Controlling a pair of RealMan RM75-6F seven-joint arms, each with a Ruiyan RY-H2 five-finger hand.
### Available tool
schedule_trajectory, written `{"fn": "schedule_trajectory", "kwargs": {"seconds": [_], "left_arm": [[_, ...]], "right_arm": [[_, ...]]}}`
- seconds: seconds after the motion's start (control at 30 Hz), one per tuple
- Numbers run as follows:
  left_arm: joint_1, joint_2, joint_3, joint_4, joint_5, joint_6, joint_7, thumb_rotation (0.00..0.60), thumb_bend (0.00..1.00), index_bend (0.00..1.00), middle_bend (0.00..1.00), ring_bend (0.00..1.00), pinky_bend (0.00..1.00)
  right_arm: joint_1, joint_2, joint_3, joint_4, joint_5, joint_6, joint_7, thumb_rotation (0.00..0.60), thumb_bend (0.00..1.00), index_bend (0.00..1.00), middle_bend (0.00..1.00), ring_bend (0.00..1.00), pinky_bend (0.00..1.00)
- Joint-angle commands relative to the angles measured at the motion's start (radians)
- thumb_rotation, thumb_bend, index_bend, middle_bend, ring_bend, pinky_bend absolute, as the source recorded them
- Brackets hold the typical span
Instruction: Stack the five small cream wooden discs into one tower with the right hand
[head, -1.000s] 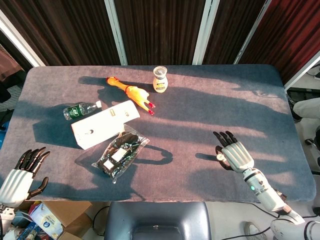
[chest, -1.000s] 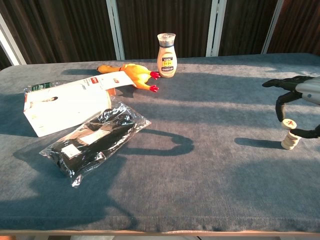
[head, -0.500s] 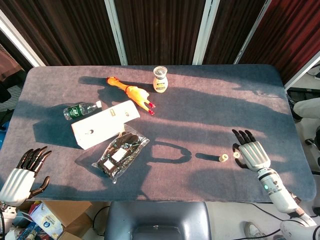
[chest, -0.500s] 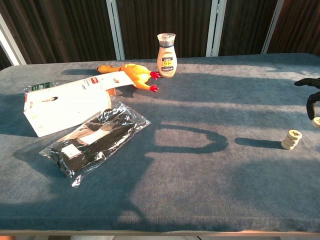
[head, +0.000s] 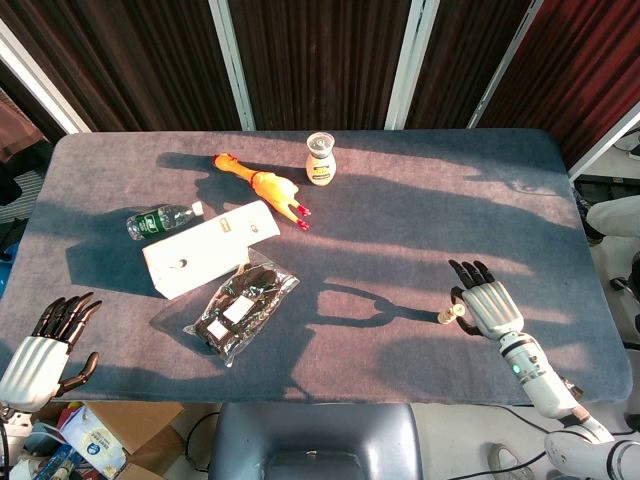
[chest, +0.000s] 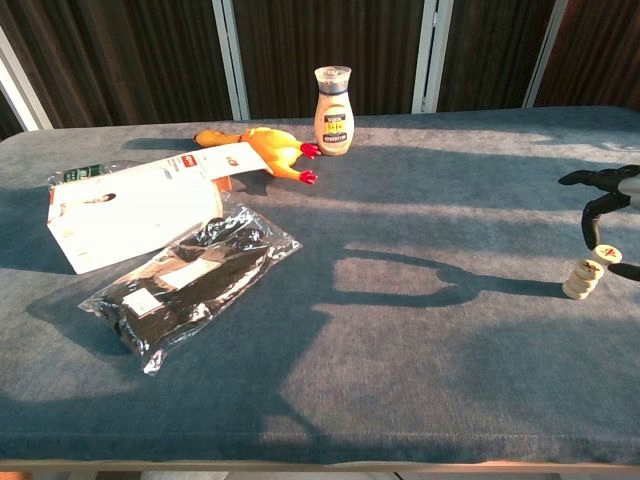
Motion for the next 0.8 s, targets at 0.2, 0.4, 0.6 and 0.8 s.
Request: {"fn": "schedule_trajectory", "kwargs": {"seconds": [0.2, 0.4, 0.6, 0.8], "left_arm": [[0.001, 0.002, 0.0, -0.001, 0.002, 0.003, -0.004, 0.6, 0.48, 0.0, 0.0, 0.0, 0.02], [0.003, 0.003, 0.001, 0.0, 0.003, 0.006, -0.007, 0.6, 0.48, 0.0, 0.0, 0.0, 0.02], [0.005, 0.003, 0.003, 0.001, 0.005, 0.01, -0.011, 0.6, 0.48, 0.0, 0.0, 0.0, 0.02], [0.006, 0.004, 0.003, 0.003, 0.006, 0.013, -0.013, 0.6, 0.48, 0.0, 0.0, 0.0, 0.02]], "right_arm": [[-0.001, -0.005, 0.0, -0.007, -0.01, 0.001, -0.006, 0.6, 0.47, 0.62, 0.06, 0.0, 0.0], [-0.003, -0.008, 0.002, -0.01, -0.009, 0.002, -0.024, 0.6, 0.47, 0.58, 0.06, 0.0, 0.0], [-0.004, -0.007, 0.001, -0.016, -0.006, -0.008, -0.024, 0.6, 0.47, 0.51, 0.06, 0.0, 0.0], [-0.023, 0.007, 0.0, -0.037, -0.023, 0.034, -0.016, 0.6, 0.47, 0.47, 0.07, 0.0, 0.0]]}}
